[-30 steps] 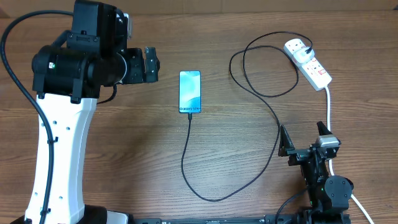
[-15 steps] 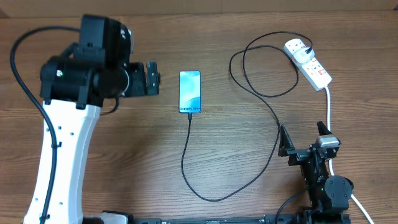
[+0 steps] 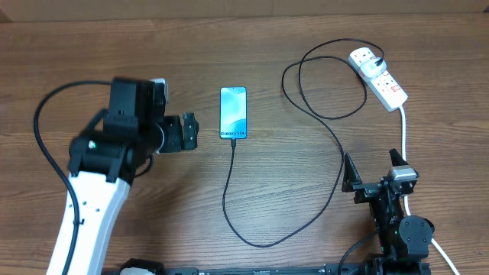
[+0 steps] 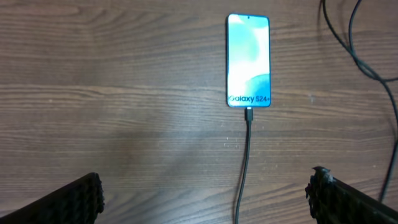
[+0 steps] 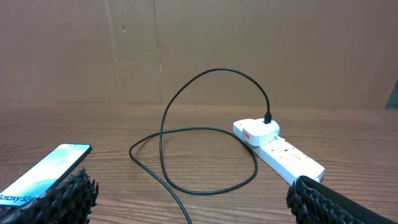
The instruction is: Plug charger to phone and switch on socket
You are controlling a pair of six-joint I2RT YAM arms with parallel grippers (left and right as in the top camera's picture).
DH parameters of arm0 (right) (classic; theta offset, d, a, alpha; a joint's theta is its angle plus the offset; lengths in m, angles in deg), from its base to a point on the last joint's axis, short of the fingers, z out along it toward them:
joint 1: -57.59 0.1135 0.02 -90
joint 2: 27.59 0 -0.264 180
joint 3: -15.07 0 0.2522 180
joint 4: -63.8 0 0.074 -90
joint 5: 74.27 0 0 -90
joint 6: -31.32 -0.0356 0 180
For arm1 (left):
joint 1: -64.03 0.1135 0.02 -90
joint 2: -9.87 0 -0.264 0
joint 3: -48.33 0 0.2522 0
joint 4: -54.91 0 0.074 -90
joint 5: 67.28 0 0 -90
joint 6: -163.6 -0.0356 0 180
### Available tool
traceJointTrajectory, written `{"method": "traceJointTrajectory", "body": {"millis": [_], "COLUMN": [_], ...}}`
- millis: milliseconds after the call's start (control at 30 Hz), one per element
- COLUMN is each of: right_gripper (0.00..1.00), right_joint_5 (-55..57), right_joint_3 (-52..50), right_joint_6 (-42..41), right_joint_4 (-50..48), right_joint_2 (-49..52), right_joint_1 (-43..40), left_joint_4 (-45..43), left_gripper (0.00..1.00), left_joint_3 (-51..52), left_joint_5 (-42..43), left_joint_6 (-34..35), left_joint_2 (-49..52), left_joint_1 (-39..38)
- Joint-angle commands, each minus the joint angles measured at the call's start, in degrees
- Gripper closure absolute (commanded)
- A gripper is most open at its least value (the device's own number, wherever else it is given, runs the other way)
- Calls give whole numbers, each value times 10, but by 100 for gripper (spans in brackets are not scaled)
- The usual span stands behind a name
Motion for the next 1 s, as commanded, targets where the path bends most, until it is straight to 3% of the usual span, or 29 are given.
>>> {"method": "traceJointTrajectory", "body": {"millis": [0, 433, 967], "right_gripper": [0, 0, 0], "right_joint_5": [5, 5, 5], "right_joint_3": [-6, -6, -6], "right_joint_6": [1, 1, 1], "right_joint_4": [-2, -2, -2], "right_joint_2": [-7, -7, -7], "right_joint_1": [-1, -1, -1], "left_joint_4": [-33, -187, -263], "left_gripper": [0, 0, 0], "left_joint_3": [56, 194, 341], "left_joint_5": [-3, 31, 29], "left_joint_6": [7, 0, -1], "left_joint_2": [-44, -174, -372], "left_joint_1": [2, 2, 2]}}
